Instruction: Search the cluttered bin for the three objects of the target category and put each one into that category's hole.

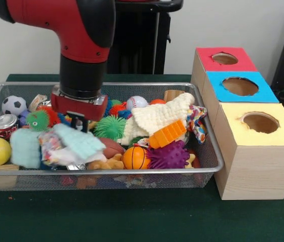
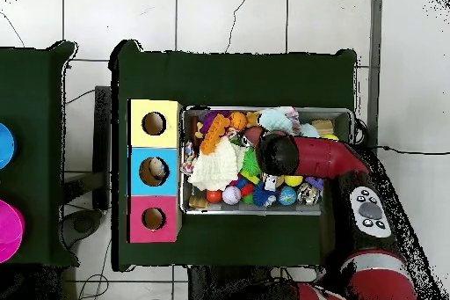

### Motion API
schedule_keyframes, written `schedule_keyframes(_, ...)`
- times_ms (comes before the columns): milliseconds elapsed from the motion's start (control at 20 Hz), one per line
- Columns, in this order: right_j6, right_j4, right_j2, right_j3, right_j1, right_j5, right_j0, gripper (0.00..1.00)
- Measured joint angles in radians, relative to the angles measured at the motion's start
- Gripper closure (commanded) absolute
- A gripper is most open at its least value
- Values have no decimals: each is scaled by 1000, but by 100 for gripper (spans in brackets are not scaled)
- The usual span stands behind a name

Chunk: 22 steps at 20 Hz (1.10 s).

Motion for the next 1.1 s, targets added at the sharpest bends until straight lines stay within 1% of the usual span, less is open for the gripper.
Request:
schedule_keyframes(50, 0, 21, 0, 9, -1, 5, 8, 100)
schedule_keyframes(300, 0, 59, -1, 27, -1, 5, 10, 100)
schedule_keyframes(650, 0, 136, -11, 60, -8, 5, 10, 100)
schedule_keyframes(1050, 0, 168, -17, 87, -10, -5, 10, 100)
schedule_keyframes(1100, 0, 184, -17, 101, -12, -16, 10, 100)
